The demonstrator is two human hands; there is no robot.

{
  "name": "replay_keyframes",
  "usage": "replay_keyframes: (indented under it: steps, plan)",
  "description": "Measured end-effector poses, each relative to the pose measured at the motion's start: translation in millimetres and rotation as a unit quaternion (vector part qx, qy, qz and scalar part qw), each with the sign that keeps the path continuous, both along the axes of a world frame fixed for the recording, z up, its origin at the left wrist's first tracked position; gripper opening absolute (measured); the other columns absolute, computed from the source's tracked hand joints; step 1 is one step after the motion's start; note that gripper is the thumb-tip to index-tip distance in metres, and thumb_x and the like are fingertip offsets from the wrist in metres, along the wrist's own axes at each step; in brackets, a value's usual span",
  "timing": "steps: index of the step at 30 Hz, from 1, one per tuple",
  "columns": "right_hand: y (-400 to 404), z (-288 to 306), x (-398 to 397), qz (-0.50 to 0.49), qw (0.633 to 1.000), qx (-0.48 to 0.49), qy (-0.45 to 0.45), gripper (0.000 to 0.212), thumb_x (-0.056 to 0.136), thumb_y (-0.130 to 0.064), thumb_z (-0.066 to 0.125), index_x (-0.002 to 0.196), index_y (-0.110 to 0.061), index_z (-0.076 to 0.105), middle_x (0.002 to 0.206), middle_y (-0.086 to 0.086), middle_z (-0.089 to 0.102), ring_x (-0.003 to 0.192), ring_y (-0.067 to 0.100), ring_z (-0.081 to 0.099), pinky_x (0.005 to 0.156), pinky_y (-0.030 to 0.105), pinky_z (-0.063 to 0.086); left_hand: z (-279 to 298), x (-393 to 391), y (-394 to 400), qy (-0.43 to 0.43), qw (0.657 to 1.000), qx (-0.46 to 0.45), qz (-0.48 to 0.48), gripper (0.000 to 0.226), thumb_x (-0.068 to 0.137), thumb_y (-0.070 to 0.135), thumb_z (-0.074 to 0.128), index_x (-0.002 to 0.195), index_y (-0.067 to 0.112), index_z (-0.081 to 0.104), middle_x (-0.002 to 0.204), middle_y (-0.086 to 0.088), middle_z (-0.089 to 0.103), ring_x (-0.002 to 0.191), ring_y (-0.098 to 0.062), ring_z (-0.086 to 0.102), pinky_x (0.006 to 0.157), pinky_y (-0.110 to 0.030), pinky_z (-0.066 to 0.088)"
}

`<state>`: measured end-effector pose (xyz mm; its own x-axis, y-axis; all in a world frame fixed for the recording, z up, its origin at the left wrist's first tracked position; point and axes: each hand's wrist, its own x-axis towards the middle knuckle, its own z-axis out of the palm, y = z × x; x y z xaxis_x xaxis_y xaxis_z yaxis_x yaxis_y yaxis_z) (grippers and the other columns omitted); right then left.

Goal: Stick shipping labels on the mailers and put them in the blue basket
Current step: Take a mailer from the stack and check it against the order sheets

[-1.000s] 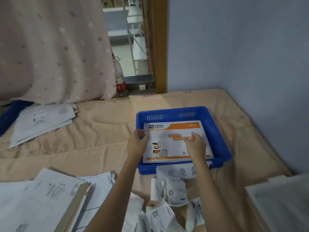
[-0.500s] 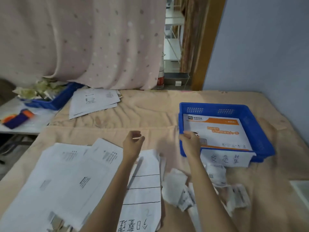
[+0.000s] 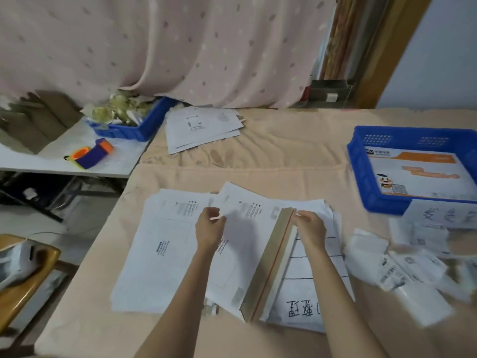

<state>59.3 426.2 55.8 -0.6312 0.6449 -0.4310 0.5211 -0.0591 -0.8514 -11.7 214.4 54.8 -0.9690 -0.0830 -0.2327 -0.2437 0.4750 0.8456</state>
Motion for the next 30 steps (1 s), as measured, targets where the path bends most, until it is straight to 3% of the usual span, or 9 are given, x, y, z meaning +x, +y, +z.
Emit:
replay_keyframes:
  steps: [7,11,14,17,20,23,25,27,30]
  plan:
    - [-37.9,-18.0,17.4,-0.046,0.996,0.04,-0.065,0.035,0.087,-0.01,0.059,0.122,-0.003,0.059,0.111,0.008,0.062,0.109,0.026,0.056,0.084,0.027,0.039,-28.2,8.4,-45.4,-0.041,0.997,-0.03,-0.065,0.027,0.089,0.011,0.058,0.115,0.008,0.057,0.114,-0.004,0.062,0.091,-0.016,0.056,0.079,-0.026,0.042]
    - [-47.3,-30.1,28.5,-0.072,0.99,0.053,-0.113,0.029,0.083,-0.005,0.063,0.111,0.004,0.059,0.107,0.02,0.061,0.087,0.033,0.059,0.068,0.029,0.042,-45.2,14.5,-51.9,-0.06,0.992,-0.051,-0.095,0.026,0.093,0.02,0.056,0.117,0.01,0.059,0.114,-0.004,0.063,0.102,-0.018,0.061,0.079,-0.025,0.042]
    - [-52.4,-37.7,35.8,-0.061,0.988,0.039,-0.133,0.008,0.082,-0.001,0.062,0.078,-0.001,0.056,0.072,0.018,0.055,0.075,0.038,0.061,0.06,0.03,0.04,-49.6,17.8,-50.9,-0.066,0.989,-0.077,-0.109,0.027,0.094,0.021,0.054,0.118,0.009,0.059,0.119,-0.009,0.061,0.11,-0.022,0.059,0.085,-0.027,0.043]
    - [-56.4,-46.5,38.8,-0.033,0.988,0.027,-0.148,0.027,0.082,0.0,0.058,0.065,-0.011,0.041,0.056,0.004,0.041,0.056,0.023,0.044,0.049,0.025,0.028,-50.4,19.8,-50.2,-0.07,0.986,-0.087,-0.121,0.027,0.094,0.019,0.055,0.118,0.007,0.059,0.124,-0.012,0.056,0.111,-0.024,0.058,0.086,-0.027,0.043]
    - [-59.6,-46.7,36.1,-0.023,0.989,-0.014,-0.149,0.012,0.082,0.0,0.055,0.074,-0.009,0.056,0.067,0.006,0.053,0.063,0.022,0.046,0.059,0.027,0.035,-48.8,19.6,-49.7,-0.075,0.981,-0.107,-0.14,0.03,0.093,0.016,0.056,0.121,0.006,0.057,0.127,-0.012,0.052,0.112,-0.024,0.056,0.082,-0.022,0.038]
    - [-58.9,-41.0,28.8,-0.052,0.985,-0.094,-0.138,0.012,0.083,0.0,0.051,0.073,-0.007,0.05,0.071,0.009,0.047,0.067,0.022,0.042,0.06,0.029,0.032,-44.4,15.4,-46.1,-0.091,0.976,-0.121,-0.156,0.036,0.092,0.017,0.057,0.126,0.007,0.053,0.129,-0.012,0.048,0.111,-0.025,0.055,0.082,-0.024,0.039]
    - [-55.4,-38.9,23.6,-0.085,0.975,-0.173,-0.111,0.006,0.084,-0.003,0.052,0.079,-0.007,0.053,0.081,0.01,0.052,0.075,0.025,0.049,0.064,0.031,0.039,-40.6,11.3,-41.1,-0.099,0.971,-0.146,-0.162,0.041,0.089,0.017,0.058,0.128,0.007,0.05,0.13,-0.015,0.044,0.112,-0.028,0.053,0.087,-0.031,0.045]
    - [-52.2,-35.4,19.0,-0.09,0.966,-0.228,-0.082,0.006,0.087,-0.008,0.054,0.089,-0.009,0.06,0.103,0.01,0.061,0.098,0.03,0.057,0.082,0.037,0.047,-34.9,8.2,-33.2,-0.08,0.969,-0.168,-0.164,0.045,0.087,0.02,0.061,0.129,0.009,0.048,0.132,-0.015,0.042,0.116,-0.03,0.048,0.092,-0.037,0.046]
    - [-50.7,-29.9,12.8,-0.065,0.962,-0.256,-0.067,0.018,0.091,-0.016,0.057,0.108,-0.011,0.06,0.124,0.009,0.058,0.117,0.028,0.053,0.102,0.042,0.042,-20.2,8.6,-15.5,-0.007,0.97,-0.168,-0.178,0.056,0.081,0.026,0.069,0.131,0.013,0.048,0.137,-0.01,0.039,0.122,-0.027,0.039,0.093,-0.033,0.04]
